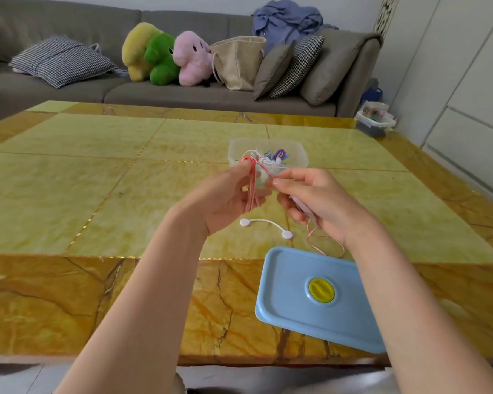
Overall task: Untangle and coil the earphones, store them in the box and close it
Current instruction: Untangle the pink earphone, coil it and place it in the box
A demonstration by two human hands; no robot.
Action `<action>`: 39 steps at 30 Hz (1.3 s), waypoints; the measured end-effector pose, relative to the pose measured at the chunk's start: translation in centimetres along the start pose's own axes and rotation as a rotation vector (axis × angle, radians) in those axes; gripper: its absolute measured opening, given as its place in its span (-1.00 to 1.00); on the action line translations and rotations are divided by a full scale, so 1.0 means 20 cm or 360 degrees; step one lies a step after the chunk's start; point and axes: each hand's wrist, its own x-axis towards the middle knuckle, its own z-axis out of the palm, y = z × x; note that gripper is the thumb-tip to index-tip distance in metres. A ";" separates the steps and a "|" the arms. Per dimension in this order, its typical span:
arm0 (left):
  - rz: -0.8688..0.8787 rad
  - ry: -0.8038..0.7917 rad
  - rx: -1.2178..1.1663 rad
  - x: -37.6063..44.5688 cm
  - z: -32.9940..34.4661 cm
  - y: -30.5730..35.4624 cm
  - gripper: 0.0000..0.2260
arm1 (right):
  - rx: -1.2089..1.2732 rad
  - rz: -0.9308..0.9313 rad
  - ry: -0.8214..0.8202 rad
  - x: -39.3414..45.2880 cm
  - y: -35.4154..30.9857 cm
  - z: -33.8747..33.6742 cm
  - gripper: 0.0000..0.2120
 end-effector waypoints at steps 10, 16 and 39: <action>0.0330 -0.0048 -0.0530 0.03 0.09 0.01 -0.75 | 0.0098 0.0237 -0.0240 -0.01 0.06 0.11 -0.57; 0.0414 -0.0044 -0.0408 0.05 0.09 0.03 -0.70 | 0.0172 0.0267 -0.0330 0.01 0.10 0.05 -0.68; 0.0250 -0.0081 -0.0415 0.02 0.08 0.02 -0.75 | 0.0078 0.0246 -0.0111 0.04 0.09 0.09 -0.68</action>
